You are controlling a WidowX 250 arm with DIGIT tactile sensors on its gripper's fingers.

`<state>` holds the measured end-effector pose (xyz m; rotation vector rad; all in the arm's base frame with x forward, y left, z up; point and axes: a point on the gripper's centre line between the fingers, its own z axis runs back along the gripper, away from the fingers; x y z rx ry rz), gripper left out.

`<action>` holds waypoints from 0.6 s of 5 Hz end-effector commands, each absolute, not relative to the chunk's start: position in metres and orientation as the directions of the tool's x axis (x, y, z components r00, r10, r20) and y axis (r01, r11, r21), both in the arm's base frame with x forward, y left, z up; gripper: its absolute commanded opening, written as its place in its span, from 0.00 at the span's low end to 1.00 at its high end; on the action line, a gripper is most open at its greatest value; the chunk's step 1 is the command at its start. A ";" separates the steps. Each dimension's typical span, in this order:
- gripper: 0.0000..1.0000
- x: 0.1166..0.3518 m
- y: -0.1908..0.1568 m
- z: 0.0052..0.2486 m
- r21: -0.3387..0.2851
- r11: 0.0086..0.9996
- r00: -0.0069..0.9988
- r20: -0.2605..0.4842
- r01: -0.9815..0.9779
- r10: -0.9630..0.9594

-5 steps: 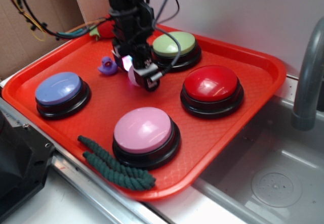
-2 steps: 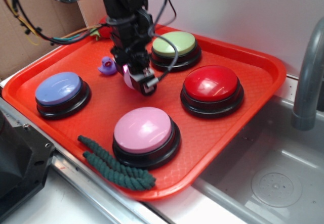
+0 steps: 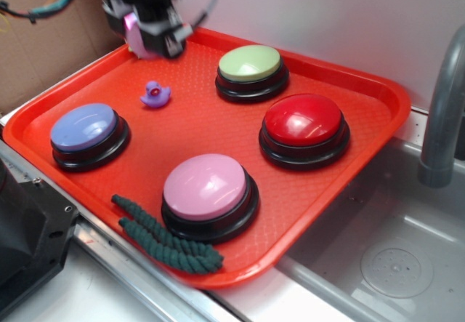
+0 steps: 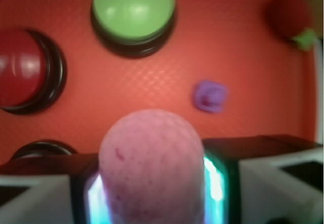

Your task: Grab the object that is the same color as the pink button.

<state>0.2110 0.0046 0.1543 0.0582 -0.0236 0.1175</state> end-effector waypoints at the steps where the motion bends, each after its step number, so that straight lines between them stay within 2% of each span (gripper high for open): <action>1: 0.00 0.205 0.028 0.205 -0.020 0.991 0.981 0.137 -0.135 0.137; 2: 0.00 0.211 0.033 0.203 0.000 0.989 0.981 0.123 -0.150 0.148; 3: 0.00 0.216 0.027 0.200 -0.006 0.991 0.984 0.116 -0.133 0.133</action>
